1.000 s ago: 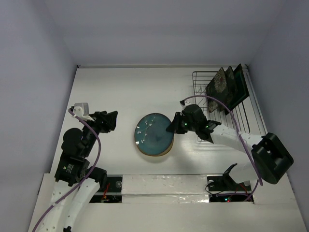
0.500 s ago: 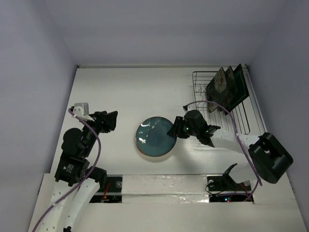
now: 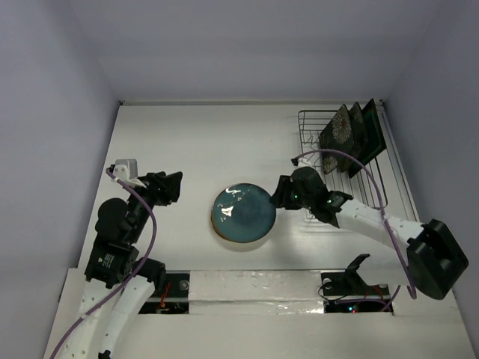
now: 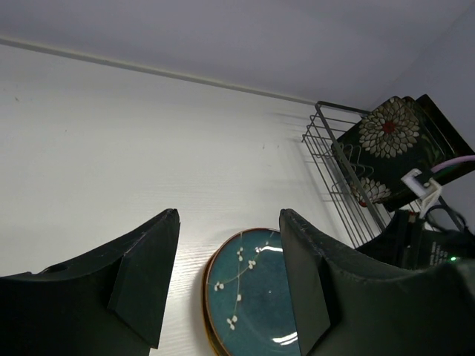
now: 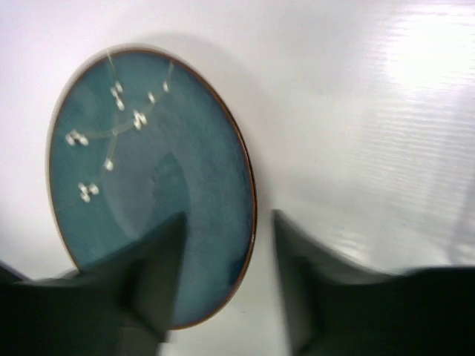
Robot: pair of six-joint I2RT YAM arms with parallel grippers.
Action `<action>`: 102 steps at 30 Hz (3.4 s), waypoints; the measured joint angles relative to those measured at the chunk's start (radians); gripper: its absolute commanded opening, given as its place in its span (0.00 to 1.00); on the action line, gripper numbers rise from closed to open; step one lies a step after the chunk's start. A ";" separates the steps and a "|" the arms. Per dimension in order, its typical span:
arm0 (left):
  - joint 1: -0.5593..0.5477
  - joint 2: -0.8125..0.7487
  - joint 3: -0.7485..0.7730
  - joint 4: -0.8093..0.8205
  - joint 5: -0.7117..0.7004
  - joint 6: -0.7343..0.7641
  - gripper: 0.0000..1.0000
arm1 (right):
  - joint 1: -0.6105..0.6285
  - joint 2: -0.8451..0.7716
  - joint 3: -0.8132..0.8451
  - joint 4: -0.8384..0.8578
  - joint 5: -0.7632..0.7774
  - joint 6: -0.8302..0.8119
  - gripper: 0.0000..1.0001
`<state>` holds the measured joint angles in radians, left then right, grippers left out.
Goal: Unload the plates from the dish rack
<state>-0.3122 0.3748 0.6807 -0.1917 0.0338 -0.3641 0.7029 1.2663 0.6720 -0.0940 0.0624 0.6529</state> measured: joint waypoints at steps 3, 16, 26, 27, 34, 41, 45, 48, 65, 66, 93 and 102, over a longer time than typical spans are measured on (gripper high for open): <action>0.000 -0.004 0.000 0.000 0.003 0.000 0.53 | 0.000 -0.089 0.056 -0.084 0.053 -0.043 0.00; 0.000 -0.043 0.000 0.000 0.011 0.000 0.53 | -0.314 -0.103 0.575 -0.288 0.480 -0.296 0.42; -0.001 -0.044 0.000 0.000 0.015 0.000 0.53 | -0.510 0.209 0.815 -0.451 0.480 -0.434 0.44; -0.001 -0.043 0.000 0.000 0.016 0.000 0.53 | -0.526 0.231 0.827 -0.452 0.475 -0.443 0.44; -0.013 -0.037 0.000 0.000 0.018 0.000 0.53 | -0.558 0.390 0.918 -0.505 0.443 -0.481 0.44; -0.013 -0.036 0.000 0.000 0.019 0.000 0.53 | -0.563 0.522 0.965 -0.531 0.464 -0.512 0.38; -0.013 -0.034 0.000 0.000 0.019 0.000 0.53 | -0.566 0.524 0.964 -0.541 0.482 -0.520 0.32; -0.013 -0.031 0.000 0.000 0.019 0.000 0.53 | -0.565 0.522 0.964 -0.542 0.487 -0.530 0.23; -0.013 -0.029 0.000 0.000 0.018 0.000 0.53 | -0.533 0.449 0.970 -0.616 0.490 -0.599 0.00; -0.013 -0.029 0.000 0.000 0.018 0.000 0.53 | -0.529 0.436 0.975 -0.628 0.498 -0.600 0.00; -0.013 -0.029 0.000 0.000 0.010 0.000 0.52 | -0.043 0.385 1.085 -0.350 0.245 -0.315 0.00; -0.001 -0.029 0.000 0.000 0.009 0.000 0.52 | -0.027 0.782 1.191 -0.203 0.056 -0.093 0.00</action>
<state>-0.3130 0.3454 0.6804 -0.1917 0.0429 -0.3637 0.6754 2.0487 1.8629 -0.2974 0.1184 0.5602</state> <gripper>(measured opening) 0.527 0.148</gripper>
